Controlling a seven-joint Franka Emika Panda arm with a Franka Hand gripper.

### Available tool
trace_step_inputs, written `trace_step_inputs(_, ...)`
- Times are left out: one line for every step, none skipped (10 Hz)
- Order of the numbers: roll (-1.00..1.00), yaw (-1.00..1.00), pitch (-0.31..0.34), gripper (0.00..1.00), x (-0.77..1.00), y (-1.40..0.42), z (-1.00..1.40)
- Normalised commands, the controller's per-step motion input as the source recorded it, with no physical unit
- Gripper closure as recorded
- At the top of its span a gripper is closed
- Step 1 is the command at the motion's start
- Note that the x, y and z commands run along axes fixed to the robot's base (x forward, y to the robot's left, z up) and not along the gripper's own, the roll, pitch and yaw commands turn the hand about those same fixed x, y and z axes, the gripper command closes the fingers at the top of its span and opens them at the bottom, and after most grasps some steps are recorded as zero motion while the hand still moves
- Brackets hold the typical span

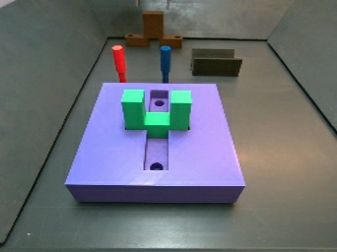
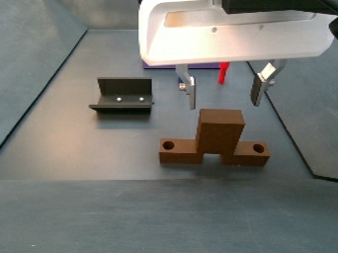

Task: Pick up the brown object. Move up. Move to above the board. Insert the brown object.
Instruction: Pick up the brown object.

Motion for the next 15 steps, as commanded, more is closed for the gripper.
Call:
trace_step_inputs(0.01,0.0,0.0,0.0,0.0,0.01,-0.08)
trace_step_inputs(0.01,0.0,0.0,0.0,0.0,0.02,-0.06)
trace_step_inputs(0.01,0.0,0.0,0.0,0.0,0.01,-0.04)
trace_step_inputs(0.01,0.0,0.0,0.0,0.0,0.0,0.0)
trace_step_inputs(0.0,0.0,0.0,0.0,0.0,0.0,-0.02)
trace_step_inputs(0.0,0.0,0.0,0.0,0.04,0.0,-0.09)
trace_step_inputs(0.0,0.0,-0.036,0.0,0.0,0.03,-0.27)
trace_step_inputs(0.0,0.0,-0.083,0.0,-0.11,0.1,-0.42)
trace_step_inputs(0.0,-0.02,-0.049,0.0,-0.11,0.11,-0.31)
trace_step_inputs(0.01,-0.03,-0.004,0.0,0.0,0.09,-0.21)
trace_step_inputs(0.02,-0.06,0.0,0.0,0.0,0.11,-0.19)
trace_step_inputs(0.02,-0.07,0.0,0.0,0.0,0.15,-0.19)
trace_step_inputs(0.02,-0.07,0.0,0.0,0.0,0.14,-0.16)
trace_step_inputs(0.02,-0.09,0.0,0.0,0.0,0.16,-0.19)
trace_step_inputs(0.0,-0.06,0.0,0.0,0.02,0.05,-0.14)
